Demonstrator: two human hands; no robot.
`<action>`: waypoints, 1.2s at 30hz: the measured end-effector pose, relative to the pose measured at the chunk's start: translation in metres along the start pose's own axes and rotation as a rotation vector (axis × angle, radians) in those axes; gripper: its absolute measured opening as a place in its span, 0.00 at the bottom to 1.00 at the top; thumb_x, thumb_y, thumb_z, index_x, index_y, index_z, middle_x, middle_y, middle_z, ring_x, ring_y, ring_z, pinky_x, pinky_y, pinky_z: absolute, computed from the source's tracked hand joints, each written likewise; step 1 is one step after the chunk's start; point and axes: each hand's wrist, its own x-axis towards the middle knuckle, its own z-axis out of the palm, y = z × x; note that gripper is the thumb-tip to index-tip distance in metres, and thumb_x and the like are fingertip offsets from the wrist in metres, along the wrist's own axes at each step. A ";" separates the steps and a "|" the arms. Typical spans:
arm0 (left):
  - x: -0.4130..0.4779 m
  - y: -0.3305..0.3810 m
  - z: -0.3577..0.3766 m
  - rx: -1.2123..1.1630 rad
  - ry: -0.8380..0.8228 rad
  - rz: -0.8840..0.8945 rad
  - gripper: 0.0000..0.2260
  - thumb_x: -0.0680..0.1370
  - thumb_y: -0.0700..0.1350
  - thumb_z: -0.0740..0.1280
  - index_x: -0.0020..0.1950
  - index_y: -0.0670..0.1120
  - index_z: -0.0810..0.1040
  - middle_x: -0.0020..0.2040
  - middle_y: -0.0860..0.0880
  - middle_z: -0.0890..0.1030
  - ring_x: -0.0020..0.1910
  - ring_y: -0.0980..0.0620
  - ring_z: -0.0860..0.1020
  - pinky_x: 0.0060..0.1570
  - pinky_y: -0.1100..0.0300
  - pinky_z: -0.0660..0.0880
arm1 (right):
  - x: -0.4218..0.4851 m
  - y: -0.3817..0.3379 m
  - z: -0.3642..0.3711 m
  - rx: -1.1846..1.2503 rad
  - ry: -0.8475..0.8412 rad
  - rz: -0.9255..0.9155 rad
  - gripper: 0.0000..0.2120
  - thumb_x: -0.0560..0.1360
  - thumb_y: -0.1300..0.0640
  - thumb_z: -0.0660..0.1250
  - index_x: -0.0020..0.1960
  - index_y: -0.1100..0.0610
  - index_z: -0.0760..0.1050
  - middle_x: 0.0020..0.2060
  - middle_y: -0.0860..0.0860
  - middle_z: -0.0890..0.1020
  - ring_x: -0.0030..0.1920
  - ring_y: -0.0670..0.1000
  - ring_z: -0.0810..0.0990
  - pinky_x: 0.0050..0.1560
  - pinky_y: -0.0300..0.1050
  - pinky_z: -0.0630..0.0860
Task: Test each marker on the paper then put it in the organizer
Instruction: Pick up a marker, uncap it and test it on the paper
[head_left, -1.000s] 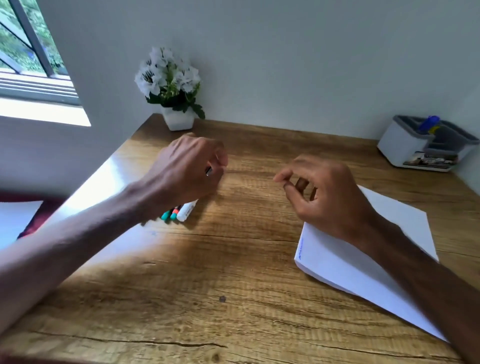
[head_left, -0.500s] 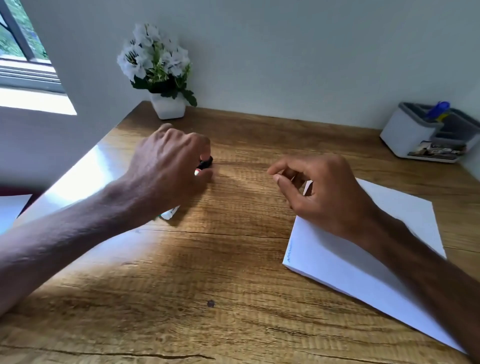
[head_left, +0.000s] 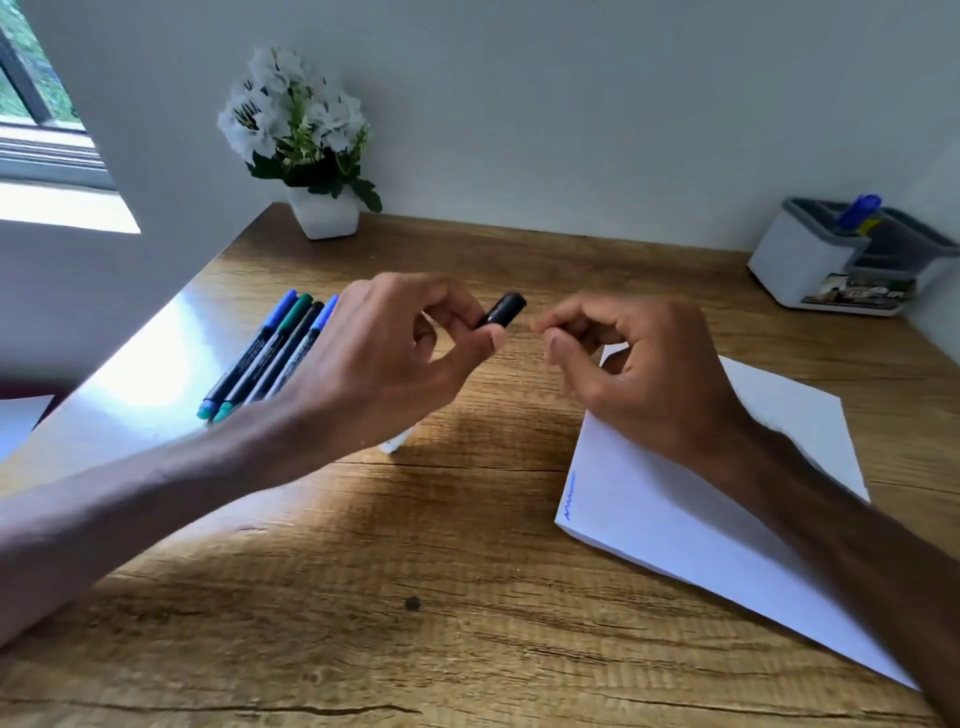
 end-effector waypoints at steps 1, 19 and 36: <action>0.001 0.001 -0.002 -0.111 -0.025 -0.026 0.10 0.76 0.57 0.73 0.50 0.52 0.85 0.39 0.62 0.83 0.34 0.60 0.80 0.33 0.64 0.78 | 0.000 -0.001 0.000 0.018 0.013 0.010 0.05 0.78 0.63 0.71 0.50 0.57 0.85 0.37 0.45 0.85 0.36 0.45 0.85 0.37 0.32 0.77; 0.010 -0.001 -0.007 -0.761 -0.076 -0.042 0.13 0.76 0.40 0.74 0.59 0.38 0.82 0.50 0.43 0.87 0.47 0.47 0.87 0.50 0.57 0.83 | 0.002 -0.015 -0.014 0.185 -0.076 0.027 0.09 0.80 0.55 0.72 0.59 0.54 0.85 0.43 0.48 0.88 0.43 0.50 0.87 0.43 0.53 0.82; -0.005 0.008 0.013 -0.308 -0.021 0.194 0.10 0.76 0.44 0.77 0.56 0.45 0.86 0.46 0.56 0.88 0.42 0.61 0.86 0.43 0.63 0.83 | 0.003 -0.003 -0.020 -0.296 -0.202 -0.251 0.16 0.81 0.48 0.65 0.63 0.55 0.82 0.47 0.48 0.83 0.42 0.49 0.79 0.39 0.50 0.77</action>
